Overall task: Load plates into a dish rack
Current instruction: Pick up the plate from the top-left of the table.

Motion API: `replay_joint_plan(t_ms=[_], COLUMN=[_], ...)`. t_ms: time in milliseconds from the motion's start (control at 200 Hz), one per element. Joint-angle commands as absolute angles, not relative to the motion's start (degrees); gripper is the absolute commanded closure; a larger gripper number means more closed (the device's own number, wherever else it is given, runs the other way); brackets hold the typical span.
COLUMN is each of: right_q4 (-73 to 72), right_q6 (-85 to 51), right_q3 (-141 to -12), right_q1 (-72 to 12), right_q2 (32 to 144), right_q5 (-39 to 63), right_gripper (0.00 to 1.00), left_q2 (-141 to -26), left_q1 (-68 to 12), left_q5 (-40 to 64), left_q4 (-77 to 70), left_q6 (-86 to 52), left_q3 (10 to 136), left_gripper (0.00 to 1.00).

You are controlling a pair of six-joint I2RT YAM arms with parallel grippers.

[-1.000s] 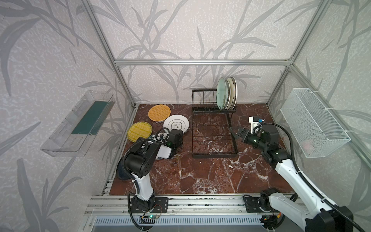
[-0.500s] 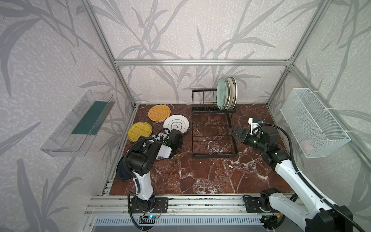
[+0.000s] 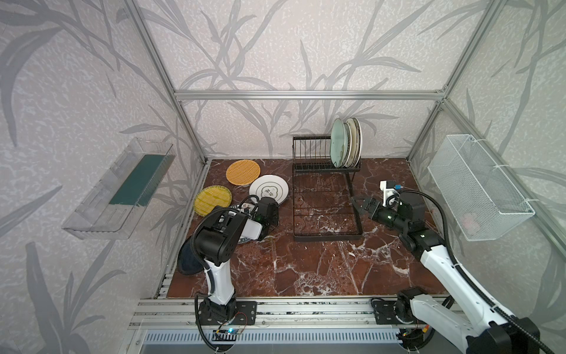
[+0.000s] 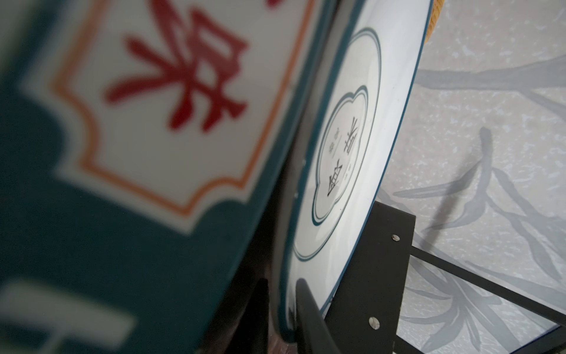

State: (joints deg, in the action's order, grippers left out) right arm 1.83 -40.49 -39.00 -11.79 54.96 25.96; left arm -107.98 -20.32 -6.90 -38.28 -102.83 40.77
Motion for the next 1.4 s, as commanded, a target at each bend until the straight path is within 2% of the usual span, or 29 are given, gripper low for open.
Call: replay_joint_plan(t_ms=[0, 195, 295, 990, 1155, 1395], right_q4=[2.11, 2.23, 2.26, 3.25, 3.25, 4.34], right_q6=[-40.25, -40.30, -40.34, -39.37, -38.87, -37.00], right_q3=[-38.45, -38.35, -38.40, -38.32, -38.58, -40.29], right_q1=[-12.10, -12.08, -12.13, -12.22, -12.63, -12.87], right_q2=[53.62, 53.53, 53.54, 52.03, 52.11, 52.18], right_q5=[25.49, 25.37, 25.31, 25.48, 25.75, 26.75], right_gripper=[0.01, 0.01, 0.01, 0.01, 0.01, 0.01], left_q2=[-109.33, -109.25, -108.28, -92.08, -85.19, -69.60], left_q1=[-19.87, -19.94, -19.86, -15.24, -11.74, -3.31], left_q5=[-6.10, -4.63, -4.66, -3.84, 1.21, 13.43], left_q4=[-38.06, -40.35, -40.42, -33.09, -30.12, -17.69], left_q6=[-104.02, -104.15, -103.90, -96.71, -93.45, -83.35], left_q3=[41.57, 41.46, 41.62, 42.47, 39.68, 33.21], left_gripper=[0.86, 0.98, 1.00, 1.00, 1.00, 1.00])
